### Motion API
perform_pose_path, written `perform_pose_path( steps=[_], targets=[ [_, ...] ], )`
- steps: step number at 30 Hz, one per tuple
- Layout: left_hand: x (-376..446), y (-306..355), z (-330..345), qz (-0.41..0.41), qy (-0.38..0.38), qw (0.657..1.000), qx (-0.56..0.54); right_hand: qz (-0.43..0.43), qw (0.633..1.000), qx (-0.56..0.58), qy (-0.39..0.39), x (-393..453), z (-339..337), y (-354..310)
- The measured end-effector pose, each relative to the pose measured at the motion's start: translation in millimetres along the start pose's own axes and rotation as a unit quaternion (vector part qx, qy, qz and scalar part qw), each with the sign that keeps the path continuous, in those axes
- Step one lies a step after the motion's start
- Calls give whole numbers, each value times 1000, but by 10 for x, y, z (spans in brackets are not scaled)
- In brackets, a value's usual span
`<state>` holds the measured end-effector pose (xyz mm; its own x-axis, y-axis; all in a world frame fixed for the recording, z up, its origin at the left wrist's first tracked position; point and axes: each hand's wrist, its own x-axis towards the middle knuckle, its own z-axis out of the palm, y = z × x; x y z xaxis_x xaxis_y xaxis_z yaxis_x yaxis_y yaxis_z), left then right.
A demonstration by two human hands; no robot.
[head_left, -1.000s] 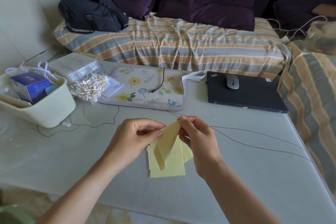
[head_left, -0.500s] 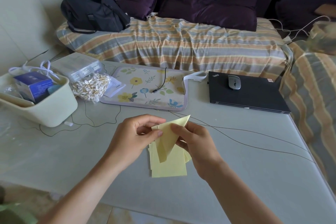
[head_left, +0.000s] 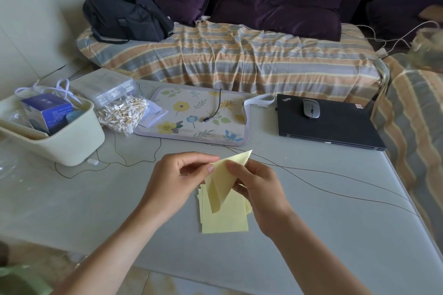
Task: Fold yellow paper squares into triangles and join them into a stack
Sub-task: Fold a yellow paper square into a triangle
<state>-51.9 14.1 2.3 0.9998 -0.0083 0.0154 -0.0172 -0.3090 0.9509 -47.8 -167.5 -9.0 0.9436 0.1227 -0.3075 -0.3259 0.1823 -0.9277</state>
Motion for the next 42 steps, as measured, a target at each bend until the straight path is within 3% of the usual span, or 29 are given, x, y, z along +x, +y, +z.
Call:
perform_pose_path(
  steps=[20, 27, 35, 42],
  targets=[
    [-27, 73, -16, -69, -6, 995, -72, 1, 1000, -13, 15, -14, 66, 30],
    [-18, 38, -43, -88, -21, 994, -61, -15, 994, 60, 96, 80, 10, -1],
    [-7, 56, -39, -99, 0, 992, -73, -41, 991, 56, 115, 91, -17, -1],
    [-13, 73, -34, -98, 42, 991, -83, 13, 999, 45, 6, 80, 24, 63]
  ],
)
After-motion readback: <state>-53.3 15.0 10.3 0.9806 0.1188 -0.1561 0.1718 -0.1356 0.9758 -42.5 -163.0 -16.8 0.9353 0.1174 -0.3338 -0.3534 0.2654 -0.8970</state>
